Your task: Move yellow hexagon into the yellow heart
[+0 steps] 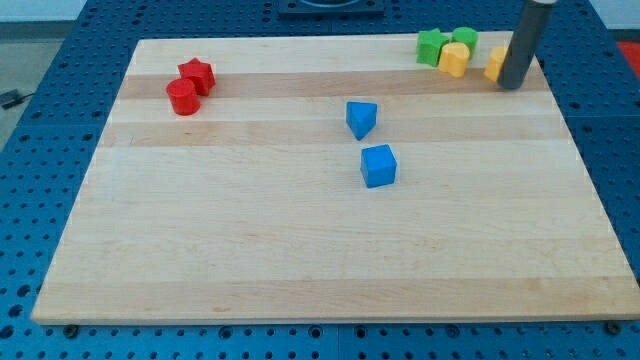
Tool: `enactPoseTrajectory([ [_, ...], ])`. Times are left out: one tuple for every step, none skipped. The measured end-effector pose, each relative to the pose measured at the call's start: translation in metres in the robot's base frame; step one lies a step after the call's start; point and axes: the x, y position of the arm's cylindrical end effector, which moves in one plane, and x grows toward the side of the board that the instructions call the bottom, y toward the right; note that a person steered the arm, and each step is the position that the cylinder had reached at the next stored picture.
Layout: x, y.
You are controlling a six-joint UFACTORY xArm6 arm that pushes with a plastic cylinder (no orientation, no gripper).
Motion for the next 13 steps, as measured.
enactPoseTrajectory([
  [0.003,0.033],
  [-0.004,0.064],
  [-0.022,0.074],
  [-0.041,0.064],
  [-0.051,0.040],
  [-0.055,0.025],
  [-0.046,0.059],
  [-0.026,0.076],
  [-0.020,0.056],
  [-0.025,0.030],
  [-0.031,0.005],
  [-0.034,-0.014],
  [-0.034,-0.018],
])
